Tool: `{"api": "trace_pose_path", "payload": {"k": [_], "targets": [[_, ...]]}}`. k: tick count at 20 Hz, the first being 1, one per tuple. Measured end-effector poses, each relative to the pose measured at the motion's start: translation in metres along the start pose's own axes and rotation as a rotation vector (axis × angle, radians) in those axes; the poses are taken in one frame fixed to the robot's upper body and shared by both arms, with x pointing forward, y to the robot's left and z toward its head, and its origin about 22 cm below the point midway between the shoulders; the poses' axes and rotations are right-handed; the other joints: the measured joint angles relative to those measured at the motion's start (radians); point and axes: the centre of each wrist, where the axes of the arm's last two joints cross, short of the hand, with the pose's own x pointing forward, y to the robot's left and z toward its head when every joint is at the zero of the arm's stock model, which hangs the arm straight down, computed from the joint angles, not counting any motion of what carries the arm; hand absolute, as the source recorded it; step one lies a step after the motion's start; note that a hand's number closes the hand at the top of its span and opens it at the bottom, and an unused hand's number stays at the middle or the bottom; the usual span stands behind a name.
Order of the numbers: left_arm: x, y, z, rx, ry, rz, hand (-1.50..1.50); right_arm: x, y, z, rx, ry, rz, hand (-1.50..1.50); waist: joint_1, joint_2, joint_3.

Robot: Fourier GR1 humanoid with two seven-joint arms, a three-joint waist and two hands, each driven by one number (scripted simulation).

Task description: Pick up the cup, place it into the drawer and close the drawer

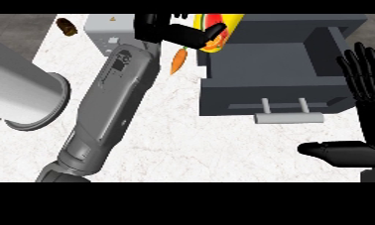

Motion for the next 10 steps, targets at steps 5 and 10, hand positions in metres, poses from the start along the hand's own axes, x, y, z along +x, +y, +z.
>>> {"api": "trace_pose_path", "payload": {"k": [5, 10], "targets": [[0.001, -0.026, -0.018, 0.007, 0.068, 0.003, 1.50, -0.003, 0.003, -0.003, 0.007, 0.000, -0.005, -1.50, -0.013, 0.003, 0.000], [-0.006, -0.039, -0.024, 0.013, 0.134, -0.007, 1.50, -0.005, 0.006, -0.003, 0.010, 0.003, -0.010, -1.50, -0.020, 0.005, 0.000]]}}
